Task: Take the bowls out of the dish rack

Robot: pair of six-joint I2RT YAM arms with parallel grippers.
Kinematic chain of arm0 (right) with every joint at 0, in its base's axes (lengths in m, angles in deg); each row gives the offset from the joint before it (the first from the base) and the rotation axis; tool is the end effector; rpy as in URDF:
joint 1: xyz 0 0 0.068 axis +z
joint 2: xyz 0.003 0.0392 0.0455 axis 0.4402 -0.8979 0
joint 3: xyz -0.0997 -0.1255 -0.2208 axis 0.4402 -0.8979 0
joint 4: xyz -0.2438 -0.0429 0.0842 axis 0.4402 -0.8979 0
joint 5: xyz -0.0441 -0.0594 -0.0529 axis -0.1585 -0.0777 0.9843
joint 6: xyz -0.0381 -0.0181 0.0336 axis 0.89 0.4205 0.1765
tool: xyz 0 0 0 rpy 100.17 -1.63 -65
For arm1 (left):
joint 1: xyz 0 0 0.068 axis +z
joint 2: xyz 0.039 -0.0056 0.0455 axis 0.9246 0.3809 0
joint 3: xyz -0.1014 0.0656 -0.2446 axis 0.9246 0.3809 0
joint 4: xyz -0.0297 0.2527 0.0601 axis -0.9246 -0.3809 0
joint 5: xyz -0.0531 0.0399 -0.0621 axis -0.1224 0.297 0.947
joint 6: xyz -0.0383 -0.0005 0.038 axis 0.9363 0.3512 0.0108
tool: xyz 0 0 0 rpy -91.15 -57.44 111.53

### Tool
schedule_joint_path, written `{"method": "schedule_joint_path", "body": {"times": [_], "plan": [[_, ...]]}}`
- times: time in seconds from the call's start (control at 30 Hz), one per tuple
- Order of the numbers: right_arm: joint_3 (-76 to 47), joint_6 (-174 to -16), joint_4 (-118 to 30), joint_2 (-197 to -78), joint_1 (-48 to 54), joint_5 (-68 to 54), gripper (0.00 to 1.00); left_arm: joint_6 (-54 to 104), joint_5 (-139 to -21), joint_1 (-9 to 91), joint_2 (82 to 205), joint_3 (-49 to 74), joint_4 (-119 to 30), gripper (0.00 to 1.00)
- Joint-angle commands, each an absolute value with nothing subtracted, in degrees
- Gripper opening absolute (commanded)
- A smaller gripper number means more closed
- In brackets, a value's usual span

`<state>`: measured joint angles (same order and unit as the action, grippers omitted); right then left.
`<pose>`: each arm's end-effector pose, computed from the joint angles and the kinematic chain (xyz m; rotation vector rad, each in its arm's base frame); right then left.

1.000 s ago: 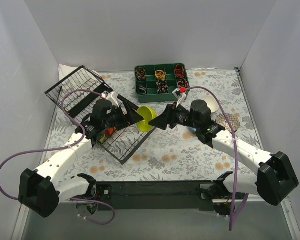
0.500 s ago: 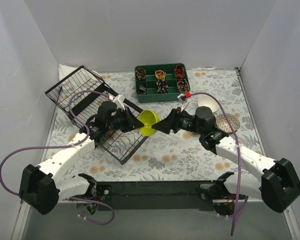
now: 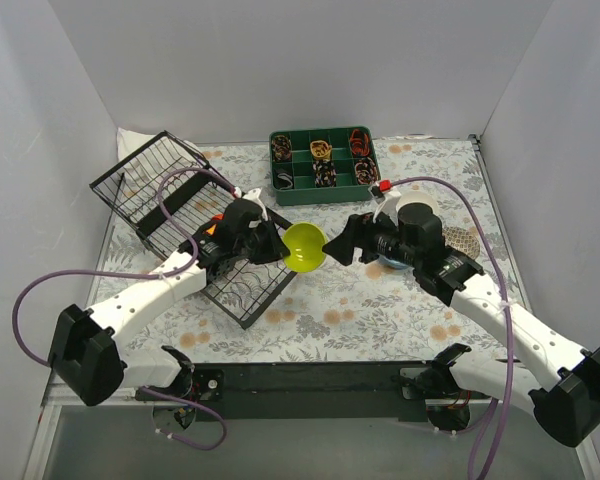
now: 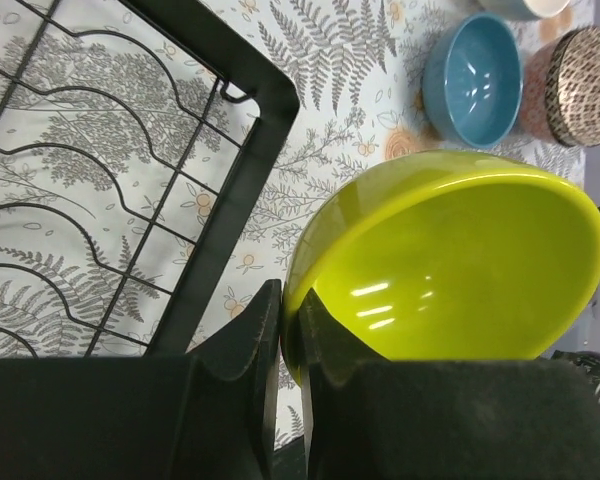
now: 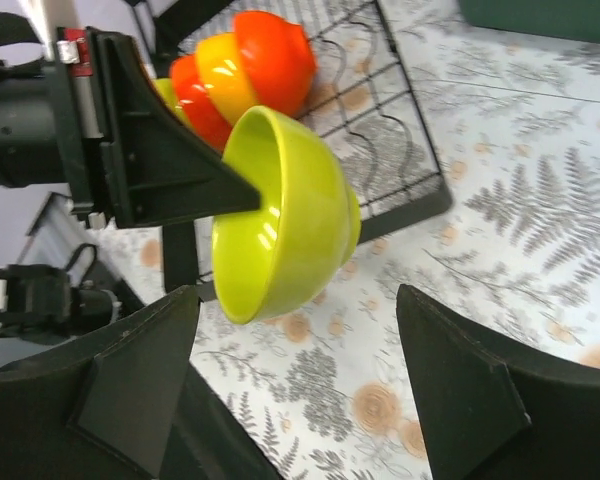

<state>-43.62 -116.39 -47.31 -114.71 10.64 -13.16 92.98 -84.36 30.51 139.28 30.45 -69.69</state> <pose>0.1844 0.1484 0.3178 -0.3267 1.9298 0.9975 0.2144 -0.1650 0.2767 -0.8781 2.3898 -1.0359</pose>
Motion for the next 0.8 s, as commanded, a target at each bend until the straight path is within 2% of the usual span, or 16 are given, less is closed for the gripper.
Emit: {"method": "schedule_joint_path", "body": {"times": [0.0, 0.4, 0.57, 0.67, 0.7, 0.77], "plan": [[-39.19, -111.05, -58.98, -112.92, 10.62, -4.11, 0.88, 91.35, -92.01, 26.66, 142.16, 24.11, -72.81, 0.0], [-26.01, -109.38, -72.86, -121.17, 11.15, 3.36, 0.75, 89.06, -101.16, 19.8, 152.63, 12.23, -80.19, 0.0], [-22.32, -108.94, -76.29, -126.17, 11.85, 4.42, 0.61, 88.62, -104.06, 18.13, 155.44, 8.54, -82.13, 0.0], [-21.43, -108.94, -77.35, -128.2, 12.29, 5.91, 0.49, 88.53, -104.67, 17.34, 156.58, 7.13, -82.74, 0.0], [-21.43, -108.77, -77.53, -128.64, 12.38, 6.61, 0.42, 88.53, -104.85, 16.99, 156.85, 6.87, -82.83, 0.0], [-21.52, -108.59, -77.62, -129.87, 12.47, 6.88, 0.35, 88.36, -105.2, 16.55, 157.64, 5.99, -83.36, 0.0]]}}
